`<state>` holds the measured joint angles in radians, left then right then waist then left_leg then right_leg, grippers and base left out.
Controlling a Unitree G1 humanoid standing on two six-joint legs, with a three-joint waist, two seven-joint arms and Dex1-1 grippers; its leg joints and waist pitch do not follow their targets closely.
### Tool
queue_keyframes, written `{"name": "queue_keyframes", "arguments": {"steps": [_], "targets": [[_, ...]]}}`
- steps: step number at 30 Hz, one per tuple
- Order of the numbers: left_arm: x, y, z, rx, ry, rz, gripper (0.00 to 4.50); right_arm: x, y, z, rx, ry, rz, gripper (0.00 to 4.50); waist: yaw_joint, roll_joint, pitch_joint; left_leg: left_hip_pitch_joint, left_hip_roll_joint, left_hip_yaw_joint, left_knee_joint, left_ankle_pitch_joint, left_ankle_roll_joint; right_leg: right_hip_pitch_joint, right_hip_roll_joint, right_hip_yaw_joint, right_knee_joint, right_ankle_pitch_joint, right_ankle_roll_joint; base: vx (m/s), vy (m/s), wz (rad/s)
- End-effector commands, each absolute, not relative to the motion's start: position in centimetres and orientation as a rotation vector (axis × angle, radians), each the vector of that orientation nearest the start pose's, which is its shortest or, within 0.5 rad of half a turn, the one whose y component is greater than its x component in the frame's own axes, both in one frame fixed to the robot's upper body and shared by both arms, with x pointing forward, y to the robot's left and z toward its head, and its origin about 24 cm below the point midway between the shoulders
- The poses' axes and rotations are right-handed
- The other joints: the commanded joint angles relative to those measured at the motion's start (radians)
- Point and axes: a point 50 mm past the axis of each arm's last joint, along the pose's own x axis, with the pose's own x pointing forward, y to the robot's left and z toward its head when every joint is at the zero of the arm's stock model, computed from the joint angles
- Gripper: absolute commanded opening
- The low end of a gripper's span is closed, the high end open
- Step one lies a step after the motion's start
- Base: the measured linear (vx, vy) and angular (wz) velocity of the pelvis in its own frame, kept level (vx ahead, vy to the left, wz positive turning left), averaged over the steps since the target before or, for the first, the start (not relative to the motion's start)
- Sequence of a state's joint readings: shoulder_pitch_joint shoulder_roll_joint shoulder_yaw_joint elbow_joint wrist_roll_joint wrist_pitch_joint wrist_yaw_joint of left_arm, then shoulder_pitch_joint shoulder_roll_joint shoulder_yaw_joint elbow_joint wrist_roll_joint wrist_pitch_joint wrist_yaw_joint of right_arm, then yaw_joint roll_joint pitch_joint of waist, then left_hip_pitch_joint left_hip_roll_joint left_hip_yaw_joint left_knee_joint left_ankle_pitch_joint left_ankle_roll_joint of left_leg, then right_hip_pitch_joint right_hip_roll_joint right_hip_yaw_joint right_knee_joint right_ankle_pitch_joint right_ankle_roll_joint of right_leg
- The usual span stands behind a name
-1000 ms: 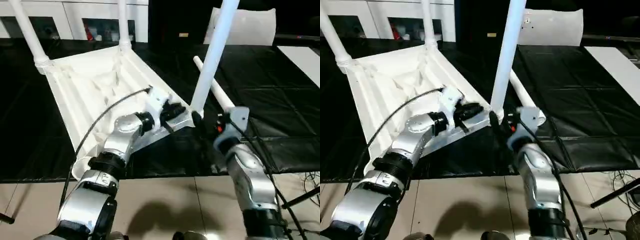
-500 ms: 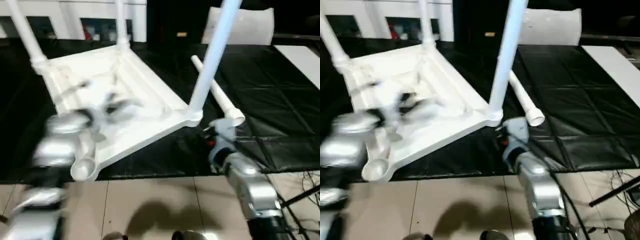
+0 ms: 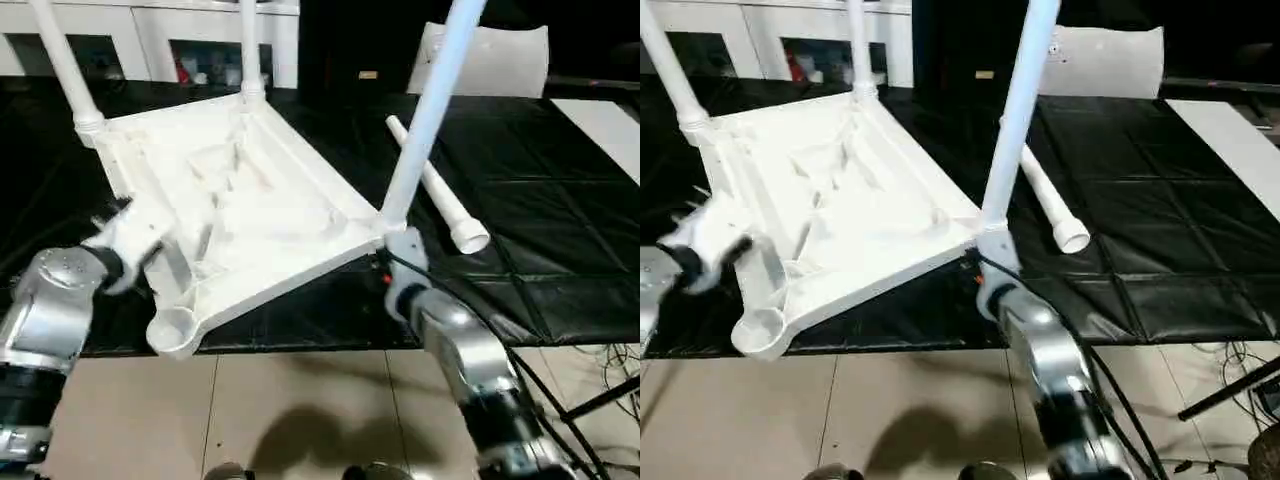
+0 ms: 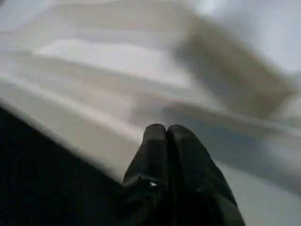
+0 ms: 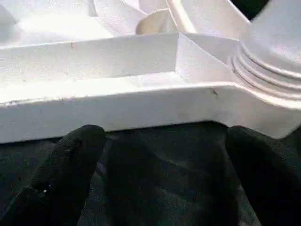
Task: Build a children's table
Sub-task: Rotate table base
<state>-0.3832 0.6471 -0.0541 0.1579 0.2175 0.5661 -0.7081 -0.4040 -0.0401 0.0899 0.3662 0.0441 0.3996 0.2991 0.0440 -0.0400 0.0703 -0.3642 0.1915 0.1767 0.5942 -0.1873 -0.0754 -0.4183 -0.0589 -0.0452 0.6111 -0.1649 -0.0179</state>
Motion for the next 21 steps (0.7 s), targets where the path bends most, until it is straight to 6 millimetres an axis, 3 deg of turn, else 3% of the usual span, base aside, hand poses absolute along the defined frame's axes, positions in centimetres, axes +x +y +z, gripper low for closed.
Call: {"name": "queue_keyframes", "arguments": {"steps": [1, 3, 4, 5, 7, 9, 10, 12, 14, 17, 19, 21], "targets": [[29.6, 24.8, 8.8, 0.639, 0.631, -0.530, 0.04, 32.1, -9.4, 2.8, -0.044, 0.389, 0.456, 4.50, 0.001, 0.020, -0.071, 0.011, 0.029, -0.009, -0.074, -0.199, -0.027, 0.049, -0.069, 0.049, -0.066, -0.224, -0.190, 0.000, 0.000, 0.00], [29.2, 24.2, 8.6, 0.607, 0.645, -0.596, 0.04, 32.5, -9.3, 2.9, -0.047, 0.391, 0.456, 4.50, -0.003, 0.018, -0.072, 0.009, 0.029, -0.011, -0.075, -0.196, -0.027, 0.051, -0.070, 0.047, -0.063, -0.225, -0.198, 0.000, 0.000, 0.00], [29.1, 24.0, 8.6, 0.597, 0.647, -0.608, 0.04, 32.6, -9.2, 2.9, -0.047, 0.392, 0.456, 4.50, -0.002, 0.022, -0.071, 0.014, 0.029, -0.009, -0.073, -0.203, -0.029, 0.046, -0.069, 0.048, -0.065, -0.225, -0.199, 0.000, 0.000, 0.00], [28.8, 23.6, 8.6, 0.582, 0.660, -0.650, 0.04, 32.8, -9.2, 2.9, -0.047, 0.392, 0.456, 4.50, -0.003, 0.018, -0.070, 0.011, 0.029, -0.009, -0.073, -0.201, -0.027, 0.049, -0.068, 0.048, -0.065, -0.222, -0.199, 0.000, 0.000, 0.00], [27.4, 22.1, 8.5, 0.529, 0.715, -0.845, 0.04, 33.5, -8.9, 3.0, -0.050, 0.389, 0.456, 4.50, -0.002, 0.016, -0.071, 0.010, 0.030, -0.010, -0.075, -0.197, -0.025, 0.051, -0.069, 0.046, -0.062, -0.222, -0.201, 0.000, 0.000, 0.00], [26.9, 21.6, 8.5, 0.508, 0.724, -0.915, 0.04, 33.8, -8.9, 3.1, -0.053, 0.386, 0.456, 4.50, -0.007, 0.018, -0.069, 0.012, 0.030, -0.011, -0.076, -0.212, -0.029, 0.048, -0.069, 0.045, -0.062, -0.243, -0.202, 0.000, 0.000, 0.00], [26.1, 20.4, 8.7, 0.449, 0.719, -1.033, 0.04, 34.1, -8.8, 3.3, -0.059, 0.379, 0.457, 4.50, -0.007, 0.019, -0.068, 0.016, 0.029, -0.009, -0.074, -0.224, -0.034, 0.044, -0.067, 0.046, -0.064, -0.251, -0.200, 0.000, 0.000, 0.00], [25.6, 18.8, 9.1, 0.350, 0.699, -1.133, 0.04, 34.5, -8.6, 3.5, -0.063, 0.368, 0.457, 4.50, -0.010, 0.020, -0.071, 0.009, 0.029, -0.011, -0.075, -0.213, -0.043, 0.052, -0.070, 0.046, -0.057, -0.235, -0.206, 0.000, 0.000, 0.00], [26.1, 17.5, 9.4, 0.309, 0.643, -1.151, 0.04, 34.9, -8.5, 3.7, -0.064, 0.363, 0.454, 4.50, -0.018, 0.011, -0.073, 0.009, 0.025, -0.006, -0.069, -0.187, -0.034, 0.054, -0.064, 0.046, -0.055, -0.183, -0.213, 0.000, 0.000, 0.00], [26.6, 16.7, 9.4, 0.300, 0.610, -1.149, 0.04, 35.0, -8.5, 3.8, -0.064, 0.360, 0.452, 4.50, -0.016, 0.010, -0.076, 0.003, 0.023, -0.005, -0.066, -0.157, -0.018, 0.061, -0.066, 0.046, -0.055, -0.162, -0.213, 0.000, 0.000, 0.00], [27.7, 16.0, 9.3, 0.307, 0.561, -1.104, 0.04, 35.1, -8.4, 3.7, -0.065, 0.358, 0.452, 4.50, -0.021, 0.007, -0.075, 0.002, 0.022, -0.005, -0.064, -0.162, -0.009, 0.060, -0.064, 0.045, -0.059, -0.189, -0.206, 0.000, 0.000, 0.00], [30.0, 15.9, 9.0, 0.363, 0.487, -0.957, 0.04, 35.2, -8.4, 3.6, -0.066, 0.355, 0.451, 4.50, -0.021, 0.007, -0.074, 0.003, 0.021, -0.004, -0.063, -0.181, -0.006, 0.058, -0.062, 0.045, -0.069, -0.232, -0.189, 0.000, 0.000, 0.00]]}}
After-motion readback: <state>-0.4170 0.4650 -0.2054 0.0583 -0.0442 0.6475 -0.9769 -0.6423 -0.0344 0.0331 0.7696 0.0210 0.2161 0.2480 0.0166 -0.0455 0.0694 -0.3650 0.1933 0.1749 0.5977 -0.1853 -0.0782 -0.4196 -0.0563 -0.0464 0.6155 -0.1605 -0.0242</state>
